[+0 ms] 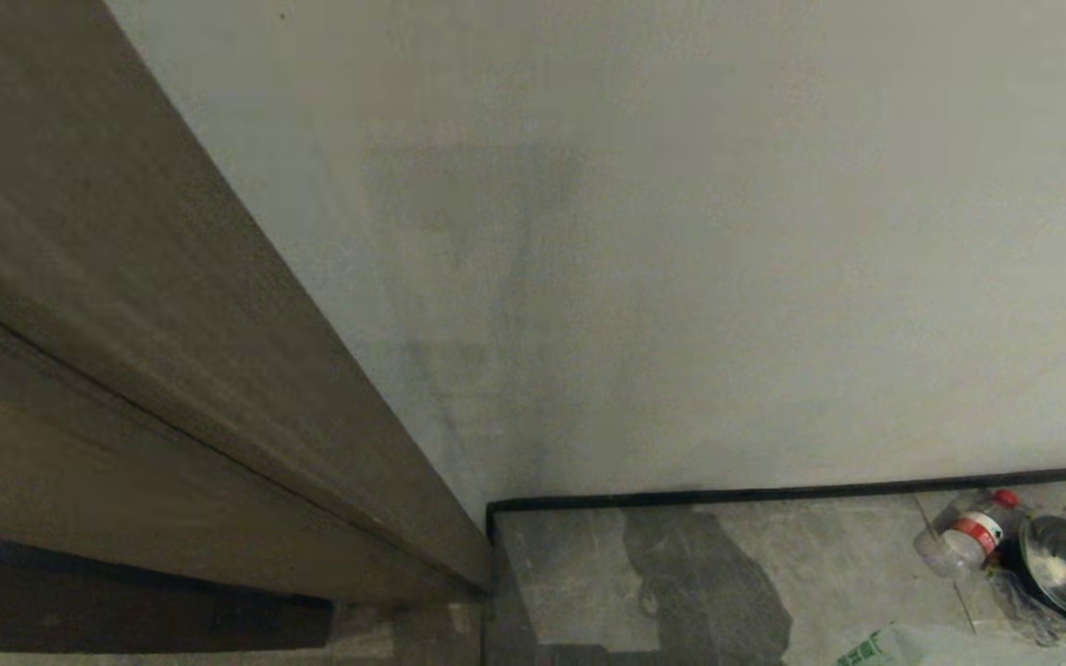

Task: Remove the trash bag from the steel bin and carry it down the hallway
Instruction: Put the trash bag at the door

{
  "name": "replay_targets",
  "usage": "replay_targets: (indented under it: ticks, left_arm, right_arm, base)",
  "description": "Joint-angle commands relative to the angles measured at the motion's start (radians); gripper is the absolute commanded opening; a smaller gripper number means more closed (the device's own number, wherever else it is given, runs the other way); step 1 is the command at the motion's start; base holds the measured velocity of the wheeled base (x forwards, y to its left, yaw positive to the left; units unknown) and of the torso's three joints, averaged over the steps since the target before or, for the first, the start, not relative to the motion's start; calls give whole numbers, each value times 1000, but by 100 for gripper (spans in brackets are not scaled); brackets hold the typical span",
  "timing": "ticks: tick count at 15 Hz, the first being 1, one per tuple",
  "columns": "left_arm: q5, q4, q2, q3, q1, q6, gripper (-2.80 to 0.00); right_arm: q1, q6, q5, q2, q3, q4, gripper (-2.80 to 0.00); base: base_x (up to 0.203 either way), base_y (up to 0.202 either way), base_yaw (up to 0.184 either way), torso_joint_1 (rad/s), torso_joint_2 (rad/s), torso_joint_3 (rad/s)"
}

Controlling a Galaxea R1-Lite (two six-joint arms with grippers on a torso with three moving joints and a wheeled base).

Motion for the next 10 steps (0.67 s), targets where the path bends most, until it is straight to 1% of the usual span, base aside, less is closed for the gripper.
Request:
replay_targets:
  ticks: [1,3,7,8,9,10]
  left_arm:
    - [0,0,0,0,0,0,-280]
    - [0,0,0,0,0,0,-280]
    - [0,0,0,0,0,0,-280]
    - [0,1,0,0,0,0,-280]
    - [0,0,0,0,0,0,-280]
    - [0,1,0,0,0,0,-280]
  right_arm:
    - [0,1,0,0,1,0,-280]
    - [0,1,0,0,0,0,-280]
    - [0,-12,0,-1,-25,40,-280]
    - [0,-11,4,9,-68,52,-280]
    - [0,-7,6,40,-144,88,-280]
    - [0,-3,7,95,-246,154,-280]
  base:
    - [0,0,0,0,-2,-205]
    - [0,0,0,3,0,-135]
    - [0,0,0,1,3,-21]
    - [0,0,0,0,0,0]
    - [0,0,0,0,0,0]
    - [0,0,0,0,0,0]
